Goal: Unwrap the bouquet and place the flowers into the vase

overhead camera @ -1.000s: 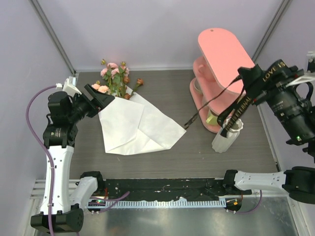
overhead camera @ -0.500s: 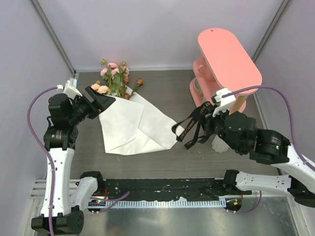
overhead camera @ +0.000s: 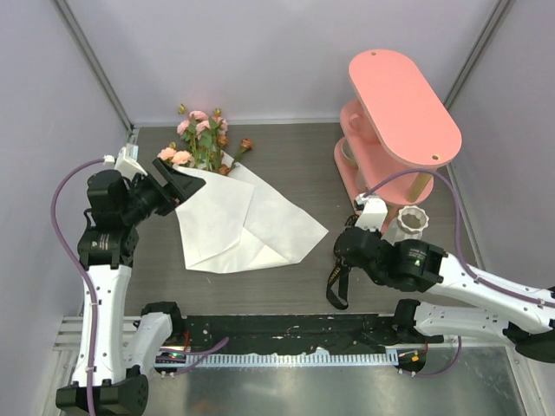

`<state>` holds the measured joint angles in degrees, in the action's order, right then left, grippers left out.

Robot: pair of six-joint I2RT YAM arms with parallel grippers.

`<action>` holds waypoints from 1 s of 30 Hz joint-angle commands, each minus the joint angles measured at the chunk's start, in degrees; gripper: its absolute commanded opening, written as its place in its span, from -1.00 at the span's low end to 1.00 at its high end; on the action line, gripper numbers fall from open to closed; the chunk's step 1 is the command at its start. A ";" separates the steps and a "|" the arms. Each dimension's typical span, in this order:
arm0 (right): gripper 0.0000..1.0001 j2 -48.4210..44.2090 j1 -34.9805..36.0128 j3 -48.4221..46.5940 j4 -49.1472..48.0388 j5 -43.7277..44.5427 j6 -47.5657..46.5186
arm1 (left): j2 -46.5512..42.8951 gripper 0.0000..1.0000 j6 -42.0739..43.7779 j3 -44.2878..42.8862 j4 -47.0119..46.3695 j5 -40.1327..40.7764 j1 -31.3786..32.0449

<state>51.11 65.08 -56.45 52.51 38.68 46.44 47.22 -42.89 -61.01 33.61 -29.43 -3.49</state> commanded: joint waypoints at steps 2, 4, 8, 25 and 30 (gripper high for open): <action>-0.99 -3.90 0.05 4.93 6.29 4.65 17.80 | 0.67 0.58 3.16 0.54 3.04 -2.21 -0.03; -0.97 -5.05 0.22 6.52 6.46 4.83 20.09 | 1.38 0.57 3.69 1.85 3.48 -2.30 -0.03; -0.74 -7.25 0.05 9.86 5.33 4.48 20.72 | 5.41 0.53 4.92 3.53 4.63 -3.26 0.06; 0.86 -5.76 0.13 9.25 4.18 1.84 11.67 | 29.05 0.43 13.54 -7.18 17.28 39.00 26.92; 0.87 -4.44 0.13 8.37 1.30 0.35 5.88 | 41.53 0.38 13.19 -14.30 19.57 47.09 34.85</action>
<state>46.26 65.08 -45.93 58.02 38.54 58.11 82.04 -30.79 -69.23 50.19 6.74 26.35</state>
